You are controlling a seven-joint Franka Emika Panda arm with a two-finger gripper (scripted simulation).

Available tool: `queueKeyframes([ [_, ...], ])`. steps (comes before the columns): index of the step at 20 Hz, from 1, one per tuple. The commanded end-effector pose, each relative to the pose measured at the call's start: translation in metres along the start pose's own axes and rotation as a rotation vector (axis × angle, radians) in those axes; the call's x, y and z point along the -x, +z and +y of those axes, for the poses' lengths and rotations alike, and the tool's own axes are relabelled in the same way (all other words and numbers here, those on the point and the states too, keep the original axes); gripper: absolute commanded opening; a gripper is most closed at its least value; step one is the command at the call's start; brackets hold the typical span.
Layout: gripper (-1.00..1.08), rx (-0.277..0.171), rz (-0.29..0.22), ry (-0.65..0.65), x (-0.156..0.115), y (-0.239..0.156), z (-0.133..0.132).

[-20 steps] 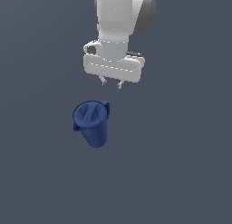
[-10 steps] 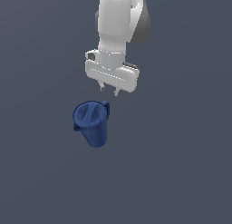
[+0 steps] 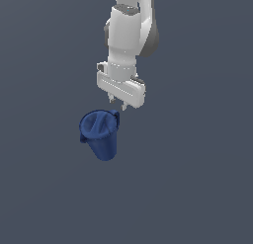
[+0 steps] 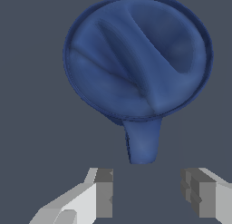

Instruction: Pick up the object and move it to a goal position.

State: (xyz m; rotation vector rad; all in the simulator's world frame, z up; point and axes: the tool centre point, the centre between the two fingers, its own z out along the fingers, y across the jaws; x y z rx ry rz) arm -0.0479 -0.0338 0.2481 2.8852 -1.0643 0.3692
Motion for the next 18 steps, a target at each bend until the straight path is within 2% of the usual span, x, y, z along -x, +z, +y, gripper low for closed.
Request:
queueKeyframes([
  [1, 0.28, -0.004, 0.012, 0.050, 0.001, 0.006, 0.001],
  [9, 0.28, -0.018, 0.034, 0.160, 0.005, 0.020, 0.004],
  [18, 0.28, -0.025, 0.041, 0.202, 0.007, 0.025, 0.005],
])
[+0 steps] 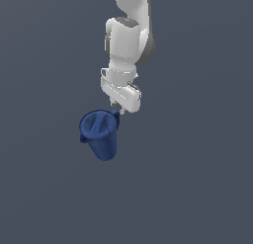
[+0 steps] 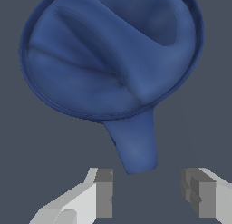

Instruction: Pick up the object and move it to a goal position.

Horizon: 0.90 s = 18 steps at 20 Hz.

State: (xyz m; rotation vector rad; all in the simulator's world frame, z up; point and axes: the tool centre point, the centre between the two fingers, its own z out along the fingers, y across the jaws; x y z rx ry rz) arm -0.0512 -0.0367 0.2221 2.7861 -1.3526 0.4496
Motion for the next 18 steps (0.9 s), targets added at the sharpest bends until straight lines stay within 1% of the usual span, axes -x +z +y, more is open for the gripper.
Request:
queueKeyframes([
  [1, 0.28, 0.000, 0.000, 0.000, 0.000, 0.000, 0.000],
  [15, 0.28, -0.001, 0.000, 0.003, 0.001, 0.029, 0.001],
  [16, -1.00, -0.001, 0.000, 0.003, 0.001, 0.029, 0.001],
  [18, -1.00, -0.001, 0.000, 0.003, 0.001, 0.029, 0.001],
])
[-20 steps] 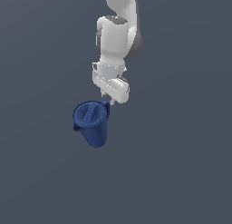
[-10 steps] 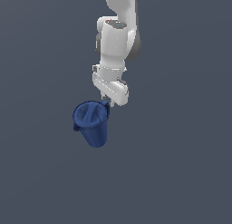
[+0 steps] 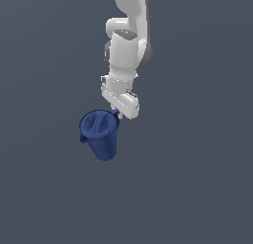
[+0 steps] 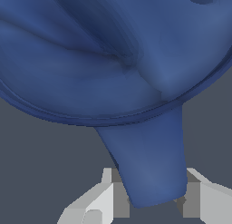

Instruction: Pick up the object and move it to a goal position.

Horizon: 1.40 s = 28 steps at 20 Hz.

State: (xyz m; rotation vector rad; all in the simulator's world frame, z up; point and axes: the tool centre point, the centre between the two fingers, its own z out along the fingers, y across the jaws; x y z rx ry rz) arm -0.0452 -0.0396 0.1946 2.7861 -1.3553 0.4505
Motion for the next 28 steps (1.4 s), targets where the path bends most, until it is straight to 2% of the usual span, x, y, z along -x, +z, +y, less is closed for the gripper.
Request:
queueKeyframes([
  [1, -1.00, 0.000, 0.000, 0.001, 0.000, 0.001, 0.000],
  [16, -1.00, -0.001, 0.000, 0.000, 0.006, -0.015, -0.001],
  [22, -1.00, 0.000, 0.001, 0.000, 0.019, -0.046, -0.004],
  [28, -1.00, 0.000, 0.002, 0.000, 0.039, -0.095, -0.009],
])
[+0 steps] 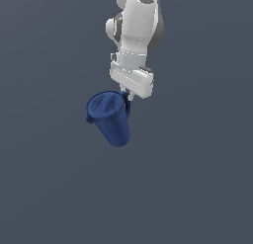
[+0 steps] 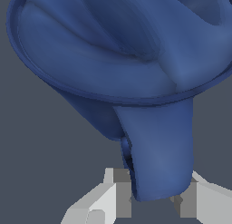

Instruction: Pick up the object and move it to a goal position.

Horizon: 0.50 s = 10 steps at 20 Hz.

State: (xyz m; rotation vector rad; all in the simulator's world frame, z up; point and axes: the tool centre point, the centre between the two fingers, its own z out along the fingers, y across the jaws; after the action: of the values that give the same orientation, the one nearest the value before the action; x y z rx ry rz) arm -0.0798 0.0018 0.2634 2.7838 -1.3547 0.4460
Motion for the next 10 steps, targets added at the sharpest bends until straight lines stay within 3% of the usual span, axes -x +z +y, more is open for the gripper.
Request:
queueKeyframes([
  [1, -1.00, -0.003, 0.003, 0.000, 0.009, -0.025, -0.003],
  [10, -1.00, -0.003, 0.003, 0.000, 0.046, -0.117, -0.012],
])
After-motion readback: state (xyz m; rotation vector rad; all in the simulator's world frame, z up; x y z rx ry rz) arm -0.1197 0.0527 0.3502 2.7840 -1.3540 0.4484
